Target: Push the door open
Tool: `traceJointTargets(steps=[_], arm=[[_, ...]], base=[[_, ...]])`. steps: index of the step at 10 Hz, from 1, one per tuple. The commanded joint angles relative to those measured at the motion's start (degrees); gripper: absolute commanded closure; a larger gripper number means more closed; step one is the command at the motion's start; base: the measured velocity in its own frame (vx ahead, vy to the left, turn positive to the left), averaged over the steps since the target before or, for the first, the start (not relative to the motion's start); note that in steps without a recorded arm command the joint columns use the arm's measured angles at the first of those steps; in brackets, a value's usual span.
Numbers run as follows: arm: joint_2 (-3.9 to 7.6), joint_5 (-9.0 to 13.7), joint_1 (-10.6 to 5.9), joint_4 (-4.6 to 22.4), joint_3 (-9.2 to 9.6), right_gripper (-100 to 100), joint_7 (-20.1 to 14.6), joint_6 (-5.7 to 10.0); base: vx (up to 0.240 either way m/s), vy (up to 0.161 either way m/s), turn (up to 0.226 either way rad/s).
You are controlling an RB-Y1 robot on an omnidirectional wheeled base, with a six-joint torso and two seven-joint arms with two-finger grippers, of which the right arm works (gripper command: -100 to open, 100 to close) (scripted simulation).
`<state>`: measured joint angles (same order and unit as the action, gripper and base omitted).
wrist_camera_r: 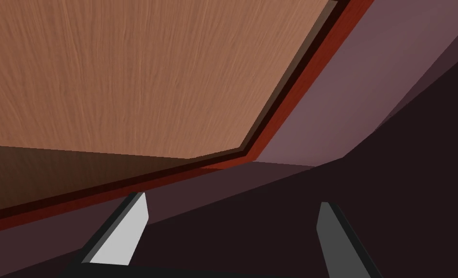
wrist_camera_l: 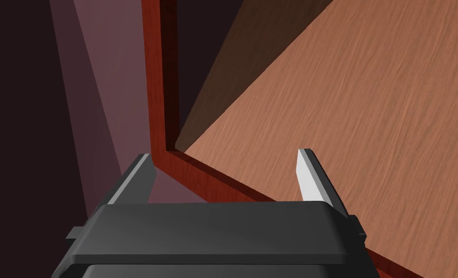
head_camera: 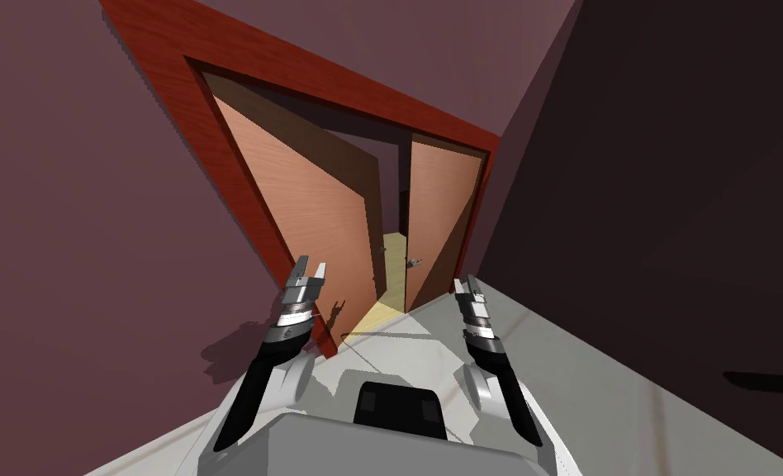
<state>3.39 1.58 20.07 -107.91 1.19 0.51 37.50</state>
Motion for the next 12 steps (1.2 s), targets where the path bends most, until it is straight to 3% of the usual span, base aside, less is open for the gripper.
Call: traceJointTargets(steps=[1,12], arm=[[0.0,-0.3,-0.44,2.2,0.81,-100,0.0,0.05],[0.71,-1.0,-4.99,18.3,4.03,-100,-0.9,1.41]], base=[[0.098,-0.074,0.069],[0.074,-0.066,0.066]])
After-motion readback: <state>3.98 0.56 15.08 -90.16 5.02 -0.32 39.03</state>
